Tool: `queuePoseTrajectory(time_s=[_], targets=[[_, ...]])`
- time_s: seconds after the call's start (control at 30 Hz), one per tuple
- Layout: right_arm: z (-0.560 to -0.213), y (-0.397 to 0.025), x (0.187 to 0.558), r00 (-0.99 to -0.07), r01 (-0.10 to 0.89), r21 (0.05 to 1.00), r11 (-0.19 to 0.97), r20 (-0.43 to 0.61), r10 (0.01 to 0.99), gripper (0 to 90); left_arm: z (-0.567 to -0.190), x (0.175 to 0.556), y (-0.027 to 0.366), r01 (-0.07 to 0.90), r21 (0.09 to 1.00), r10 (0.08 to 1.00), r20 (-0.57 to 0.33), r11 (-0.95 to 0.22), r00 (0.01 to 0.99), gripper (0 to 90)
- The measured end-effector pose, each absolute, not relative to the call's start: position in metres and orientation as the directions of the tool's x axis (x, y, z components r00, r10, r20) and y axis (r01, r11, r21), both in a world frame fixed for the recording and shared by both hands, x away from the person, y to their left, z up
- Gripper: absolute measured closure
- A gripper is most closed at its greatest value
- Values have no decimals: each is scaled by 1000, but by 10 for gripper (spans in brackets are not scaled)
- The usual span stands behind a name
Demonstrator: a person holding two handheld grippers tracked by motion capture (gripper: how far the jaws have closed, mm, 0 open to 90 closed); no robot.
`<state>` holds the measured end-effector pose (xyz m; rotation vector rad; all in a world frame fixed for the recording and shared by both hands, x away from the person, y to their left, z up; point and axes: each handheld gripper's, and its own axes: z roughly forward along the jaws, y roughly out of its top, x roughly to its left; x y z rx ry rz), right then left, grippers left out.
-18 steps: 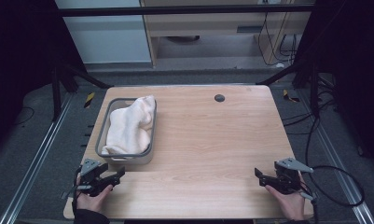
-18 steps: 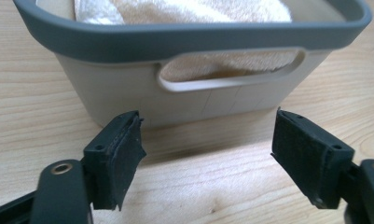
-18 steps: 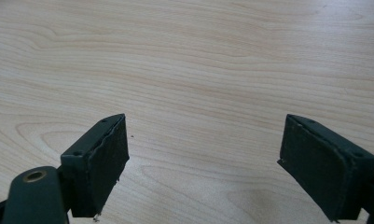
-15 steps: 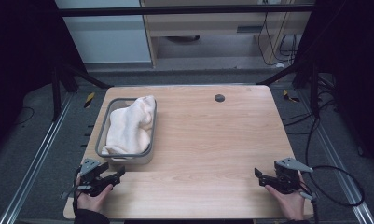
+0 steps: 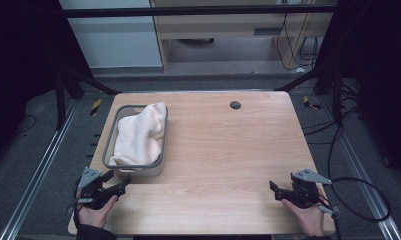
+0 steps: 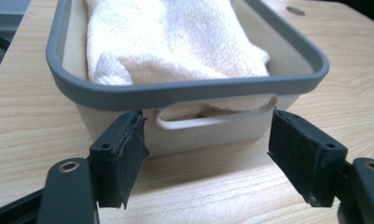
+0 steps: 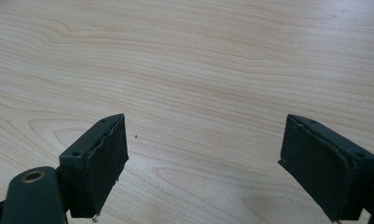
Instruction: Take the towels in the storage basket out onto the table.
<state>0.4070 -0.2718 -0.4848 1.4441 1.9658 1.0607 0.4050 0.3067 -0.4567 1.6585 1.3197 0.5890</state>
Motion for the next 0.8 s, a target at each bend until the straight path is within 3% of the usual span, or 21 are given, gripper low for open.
queuePoseTrajectory(time_s=[0.8], targets=[[-485, -265, 407, -342, 560, 808, 183, 24, 939, 138, -419, 406, 305, 433, 901, 931, -149, -11, 334, 275]])
